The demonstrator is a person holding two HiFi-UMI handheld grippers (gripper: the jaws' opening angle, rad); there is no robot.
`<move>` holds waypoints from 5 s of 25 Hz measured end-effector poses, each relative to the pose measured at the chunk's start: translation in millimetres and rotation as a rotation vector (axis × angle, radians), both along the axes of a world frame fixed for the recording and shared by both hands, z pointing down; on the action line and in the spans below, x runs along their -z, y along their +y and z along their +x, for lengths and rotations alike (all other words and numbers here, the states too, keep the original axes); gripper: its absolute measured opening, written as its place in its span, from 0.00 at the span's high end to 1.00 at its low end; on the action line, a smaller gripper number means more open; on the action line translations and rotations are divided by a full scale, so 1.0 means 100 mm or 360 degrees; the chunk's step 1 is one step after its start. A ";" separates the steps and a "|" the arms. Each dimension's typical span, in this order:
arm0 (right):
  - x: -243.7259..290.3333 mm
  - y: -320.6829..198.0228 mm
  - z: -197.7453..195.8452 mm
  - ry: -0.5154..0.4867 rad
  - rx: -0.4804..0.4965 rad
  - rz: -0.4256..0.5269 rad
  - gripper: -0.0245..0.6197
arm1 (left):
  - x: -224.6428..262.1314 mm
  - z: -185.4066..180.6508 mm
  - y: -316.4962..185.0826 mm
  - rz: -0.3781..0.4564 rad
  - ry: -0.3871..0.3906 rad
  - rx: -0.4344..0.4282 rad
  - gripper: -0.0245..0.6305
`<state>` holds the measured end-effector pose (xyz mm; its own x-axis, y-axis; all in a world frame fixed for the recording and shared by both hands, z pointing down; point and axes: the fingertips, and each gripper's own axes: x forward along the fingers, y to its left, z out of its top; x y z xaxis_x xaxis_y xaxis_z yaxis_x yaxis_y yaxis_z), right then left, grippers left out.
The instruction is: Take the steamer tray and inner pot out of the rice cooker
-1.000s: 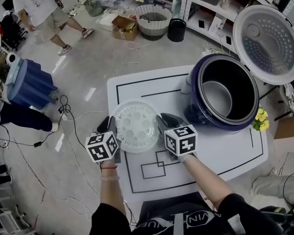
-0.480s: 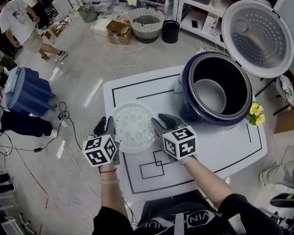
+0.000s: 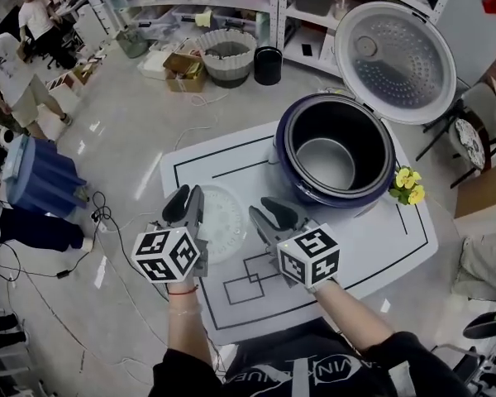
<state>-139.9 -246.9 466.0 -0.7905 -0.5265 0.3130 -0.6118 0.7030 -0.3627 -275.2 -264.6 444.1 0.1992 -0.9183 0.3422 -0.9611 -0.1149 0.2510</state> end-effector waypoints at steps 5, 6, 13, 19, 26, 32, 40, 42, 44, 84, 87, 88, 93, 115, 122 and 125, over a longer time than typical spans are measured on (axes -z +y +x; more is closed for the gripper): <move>0.34 0.10 0.17 -0.0032 0.0014 0.0086 0.80 | 0.28 0.41 -0.15 0.0081 -0.0004 -0.0153 0.82; 0.40 0.10 0.21 -0.0046 0.0014 0.0104 0.80 | 0.32 0.50 -0.18 0.0094 -0.0008 -0.0183 0.82; 0.77 0.09 0.58 -0.0084 -0.0050 0.0220 0.80 | 0.55 1.05 -0.36 0.0164 -0.0016 -0.0348 0.82; 0.99 -0.08 1.06 -0.0070 -0.0198 0.0299 0.80 | 0.67 1.40 -0.48 0.0177 -0.0007 -0.0441 0.82; 1.12 -0.37 1.62 -0.0040 -0.0402 0.0359 0.80 | 0.75 1.68 -0.60 0.0186 -0.0011 -0.0506 0.82; 1.14 -0.61 2.00 0.0045 -0.0501 0.0389 0.80 | 0.73 1.85 -0.71 0.0167 -0.0005 -0.0536 0.82; 0.93 -1.00 2.52 0.0241 -0.0626 0.0363 0.80 | 0.62 1.94 -0.91 0.0102 -0.0044 -0.0522 0.81; 0.86 -1.06 2.61 0.0271 -0.0646 0.0346 0.80 | 0.57 1.95 -0.92 0.0084 -0.0052 -0.0517 0.81; 0.81 -1.13 2.68 0.0283 -0.0661 0.0328 0.79 | 0.54 1.96 -0.94 0.0071 -0.0056 -0.0509 0.80; 1.16 -1.30 2.88 -0.0030 -0.0812 0.0343 0.83 | 0.98 1.97 -0.87 0.0232 0.0048 -0.0182 0.86; 1.30 -1.26 2.88 -0.0067 -0.0805 0.0377 0.83 | 1.12 1.97 -0.82 0.0279 0.0065 -0.0157 0.86; 1.34 -1.24 2.88 -0.0077 -0.0802 0.0391 0.83 | 1.16 1.97 -0.80 0.0295 0.0069 -0.0149 0.86; 1.58 -1.16 2.88 -0.0127 -0.0774 0.0476 0.83 | 1.35 1.96 -0.69 0.0350 0.0072 -0.0107 0.86; 2.45 -0.62 2.43 -0.0378 -0.0570 0.0691 0.83 | 2.06 1.53 0.11 0.0642 0.0190 0.0155 0.86; 2.53 -0.19 2.10 -0.0420 -0.0498 0.0699 0.83 | 2.18 1.22 0.61 0.0695 0.0188 0.0223 0.86; 2.46 0.00 1.96 -0.0426 -0.0464 0.0674 0.83 | 2.13 1.09 0.86 0.0684 0.0181 0.0261 0.86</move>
<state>56.3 -246.7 220.5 -0.6165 -0.7703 -0.1633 -0.7276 0.6365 -0.2556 -166.4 -178.4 230.7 0.0539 -0.9944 -0.0913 -0.9444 -0.0804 0.3189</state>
